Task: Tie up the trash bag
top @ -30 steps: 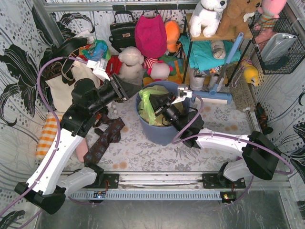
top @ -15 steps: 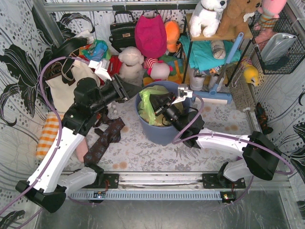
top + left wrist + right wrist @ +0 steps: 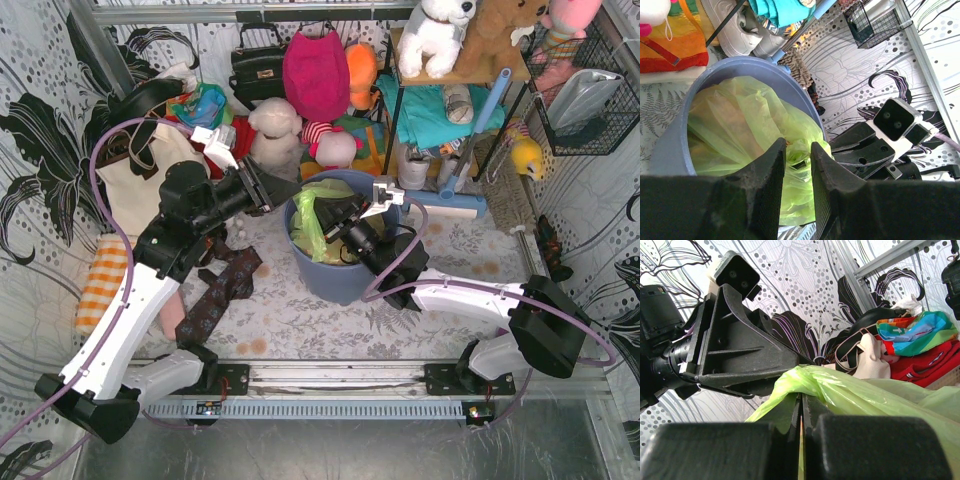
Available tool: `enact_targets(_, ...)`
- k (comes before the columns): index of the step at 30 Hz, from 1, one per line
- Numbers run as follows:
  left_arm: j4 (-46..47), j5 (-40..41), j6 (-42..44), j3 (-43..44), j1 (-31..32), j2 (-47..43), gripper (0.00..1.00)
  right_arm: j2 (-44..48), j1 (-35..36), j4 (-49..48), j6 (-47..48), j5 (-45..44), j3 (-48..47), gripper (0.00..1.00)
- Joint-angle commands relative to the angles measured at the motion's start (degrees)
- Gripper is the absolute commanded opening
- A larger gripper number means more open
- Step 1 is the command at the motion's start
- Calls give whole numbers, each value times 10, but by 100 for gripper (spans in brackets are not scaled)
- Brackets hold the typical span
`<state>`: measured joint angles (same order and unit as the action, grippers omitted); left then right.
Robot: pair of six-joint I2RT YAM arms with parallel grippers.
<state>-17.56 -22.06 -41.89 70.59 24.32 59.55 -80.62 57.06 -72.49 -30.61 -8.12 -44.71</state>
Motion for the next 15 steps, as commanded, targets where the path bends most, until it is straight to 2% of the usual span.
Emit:
enact_targets(1,25,-10,0,-9,-4,-3,35,10,-3,-34,-11,1,5,0)
enact_targets(7,25,-9,1,-12,-4,-6,25,10,-3,-34,-11,1,3,0)
enact_targets(9,24,-7,2,-10,-4,-6,17,11,-3,-33,-11,1,3,0)
enact_targets(11,24,-7,5,-9,-4,-7,0,10,-3,-33,-11,2,3,0)
enact_targets(15,55,-6,0,-21,-4,-16,0,10,-3,-34,-12,3,2,0)
